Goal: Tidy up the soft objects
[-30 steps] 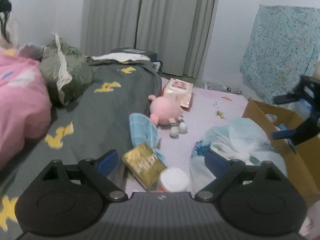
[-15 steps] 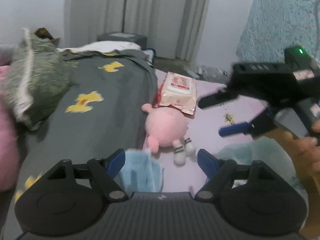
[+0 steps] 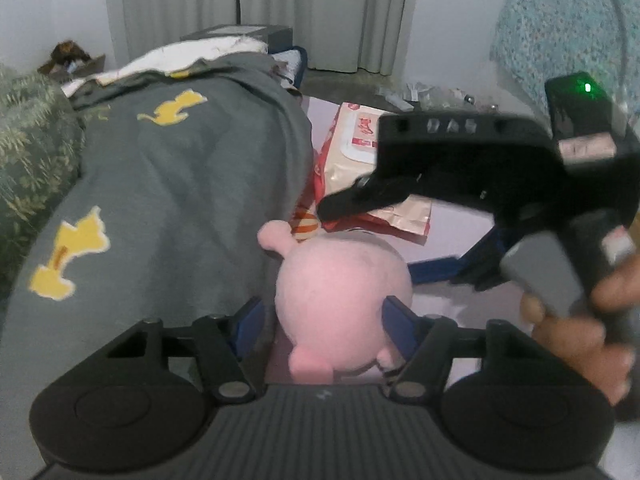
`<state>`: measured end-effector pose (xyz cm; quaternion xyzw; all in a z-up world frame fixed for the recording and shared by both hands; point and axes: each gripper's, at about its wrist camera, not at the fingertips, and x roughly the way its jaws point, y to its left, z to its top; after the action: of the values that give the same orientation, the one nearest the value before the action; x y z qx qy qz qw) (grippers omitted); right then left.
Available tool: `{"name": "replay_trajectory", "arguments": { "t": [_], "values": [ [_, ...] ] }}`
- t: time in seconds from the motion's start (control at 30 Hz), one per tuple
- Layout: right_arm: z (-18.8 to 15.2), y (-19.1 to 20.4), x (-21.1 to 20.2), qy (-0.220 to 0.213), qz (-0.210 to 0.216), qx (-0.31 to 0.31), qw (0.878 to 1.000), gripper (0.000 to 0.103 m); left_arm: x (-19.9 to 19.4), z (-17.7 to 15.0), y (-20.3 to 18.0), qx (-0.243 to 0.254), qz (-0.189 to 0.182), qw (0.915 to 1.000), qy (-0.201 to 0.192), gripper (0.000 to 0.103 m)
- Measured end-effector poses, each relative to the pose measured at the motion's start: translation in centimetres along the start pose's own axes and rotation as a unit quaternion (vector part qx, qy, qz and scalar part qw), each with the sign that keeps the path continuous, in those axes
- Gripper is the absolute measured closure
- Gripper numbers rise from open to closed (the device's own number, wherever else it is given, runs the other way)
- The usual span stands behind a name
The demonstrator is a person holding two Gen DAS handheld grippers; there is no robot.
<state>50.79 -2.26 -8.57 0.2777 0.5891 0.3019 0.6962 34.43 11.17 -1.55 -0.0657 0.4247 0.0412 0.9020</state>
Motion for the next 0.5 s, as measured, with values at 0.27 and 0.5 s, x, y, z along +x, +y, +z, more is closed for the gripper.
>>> {"name": "replay_trajectory", "arguments": {
  "t": [0.27, 0.5],
  "values": [
    [-1.3, 0.6, 0.2, 0.008, -0.003, -0.029, 1.000, 0.022, -1.8, -0.3, -0.5, -0.014, -0.022, 0.9996, -0.009, 0.044],
    [-4.0, 2.5, -6.3, -0.014, 0.033, -0.045, 0.998, 0.024, -9.5, -1.0, -3.6, 0.010, -0.048, 0.9970, -0.059, 0.044]
  ]
}}
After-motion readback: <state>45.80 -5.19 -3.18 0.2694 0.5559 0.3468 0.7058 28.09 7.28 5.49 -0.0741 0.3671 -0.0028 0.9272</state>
